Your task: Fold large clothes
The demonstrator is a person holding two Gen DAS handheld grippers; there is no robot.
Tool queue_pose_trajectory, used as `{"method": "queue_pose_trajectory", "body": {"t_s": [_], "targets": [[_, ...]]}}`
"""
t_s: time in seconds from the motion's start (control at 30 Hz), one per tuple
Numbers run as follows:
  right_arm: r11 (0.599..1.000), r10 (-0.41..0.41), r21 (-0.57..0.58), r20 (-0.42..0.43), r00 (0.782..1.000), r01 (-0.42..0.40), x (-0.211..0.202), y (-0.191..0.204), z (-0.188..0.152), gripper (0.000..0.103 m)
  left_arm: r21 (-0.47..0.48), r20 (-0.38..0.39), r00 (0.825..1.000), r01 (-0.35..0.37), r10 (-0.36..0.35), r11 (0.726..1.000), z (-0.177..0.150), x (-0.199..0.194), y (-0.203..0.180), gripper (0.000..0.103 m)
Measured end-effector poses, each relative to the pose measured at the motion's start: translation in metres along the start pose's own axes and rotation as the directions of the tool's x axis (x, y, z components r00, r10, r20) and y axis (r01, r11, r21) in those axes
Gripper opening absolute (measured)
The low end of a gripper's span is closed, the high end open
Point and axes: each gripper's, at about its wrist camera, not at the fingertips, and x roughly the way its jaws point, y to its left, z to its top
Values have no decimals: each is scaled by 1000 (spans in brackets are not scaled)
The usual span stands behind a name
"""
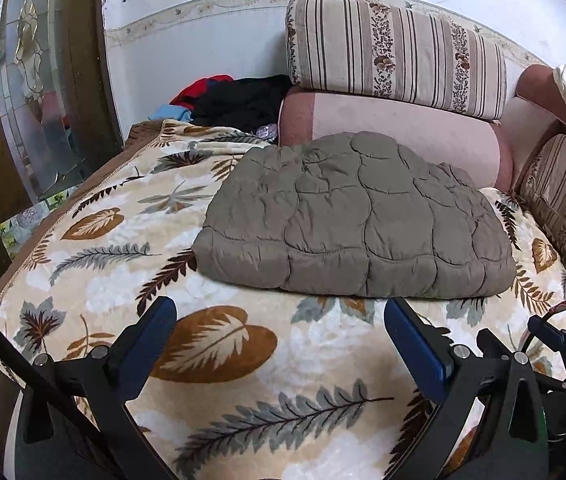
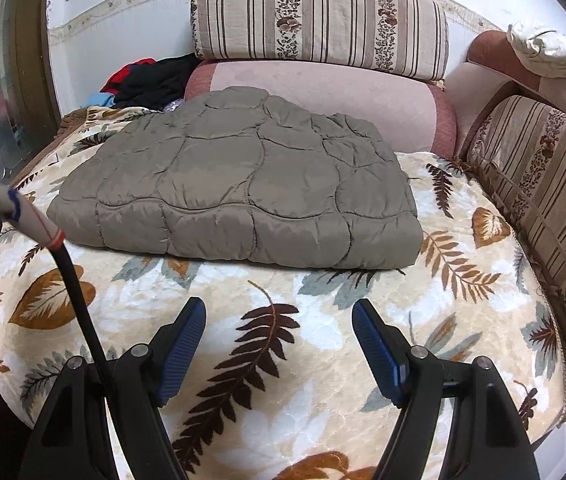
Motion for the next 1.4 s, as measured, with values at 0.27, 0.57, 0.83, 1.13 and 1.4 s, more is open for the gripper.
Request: {"method": "queue_pose_trajectory", "body": {"t_s": [0.27,0.57,0.83,1.13,1.4], "targets": [[1000,-21,-21,-3,1000,21,3,3,-2,80,-2,-38,999,9,-9,1000,-4,6,-1,103],[999,-27,-28,-2,1000,27,4,6,-4,80,-9,-55,998,8,-8,1000,-7,9,0,103],[999,-29,-25,-6,1000,28,6,6,-4,80,-7,-69,998,-5,5,1000,-8,14,1,103],[999,-33,-17,-5,999,33,8,3,-4,80,-2,-76,997,-9,8,1000,-10,16,0,103],[999,-33,-16,-3,999,33,8,2,-4,80,-4,-87,996,-10,10,1000,-13,19,0,103]]}}
